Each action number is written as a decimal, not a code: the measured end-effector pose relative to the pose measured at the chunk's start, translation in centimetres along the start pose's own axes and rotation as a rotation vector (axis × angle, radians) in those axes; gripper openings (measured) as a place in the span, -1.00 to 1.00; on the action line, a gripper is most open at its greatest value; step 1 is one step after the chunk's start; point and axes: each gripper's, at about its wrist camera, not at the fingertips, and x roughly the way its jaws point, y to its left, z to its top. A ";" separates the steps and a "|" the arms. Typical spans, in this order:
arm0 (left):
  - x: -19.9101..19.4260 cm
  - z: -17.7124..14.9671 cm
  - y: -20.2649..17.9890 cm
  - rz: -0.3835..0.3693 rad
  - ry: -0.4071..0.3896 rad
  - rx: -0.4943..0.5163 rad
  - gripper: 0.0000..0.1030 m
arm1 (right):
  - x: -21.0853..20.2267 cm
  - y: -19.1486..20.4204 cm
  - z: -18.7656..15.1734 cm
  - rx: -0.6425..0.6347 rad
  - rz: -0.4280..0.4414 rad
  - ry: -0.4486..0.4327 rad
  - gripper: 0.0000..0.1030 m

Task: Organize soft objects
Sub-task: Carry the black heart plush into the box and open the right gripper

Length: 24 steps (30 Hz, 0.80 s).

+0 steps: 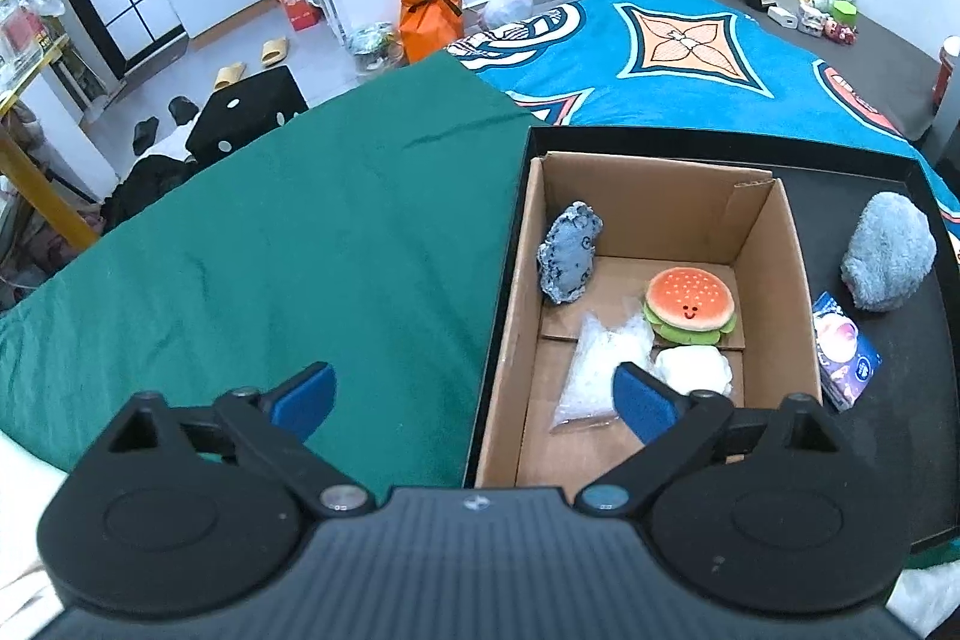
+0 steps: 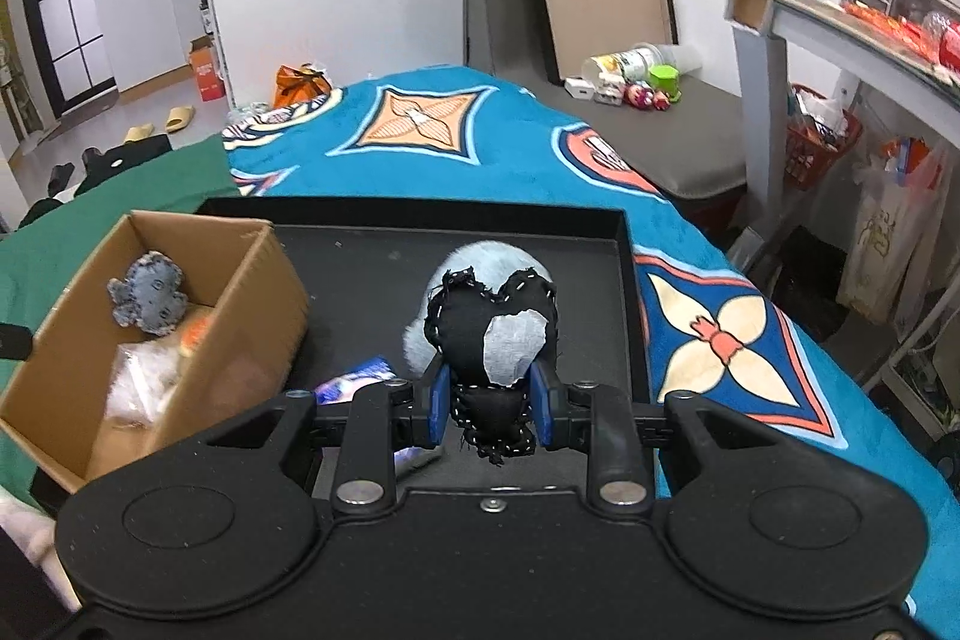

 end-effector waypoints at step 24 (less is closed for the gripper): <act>1.3 -0.4 1.8 -0.086 0.011 -0.022 0.93 | -1.7 9.1 2.5 -0.105 0.083 -0.037 -0.48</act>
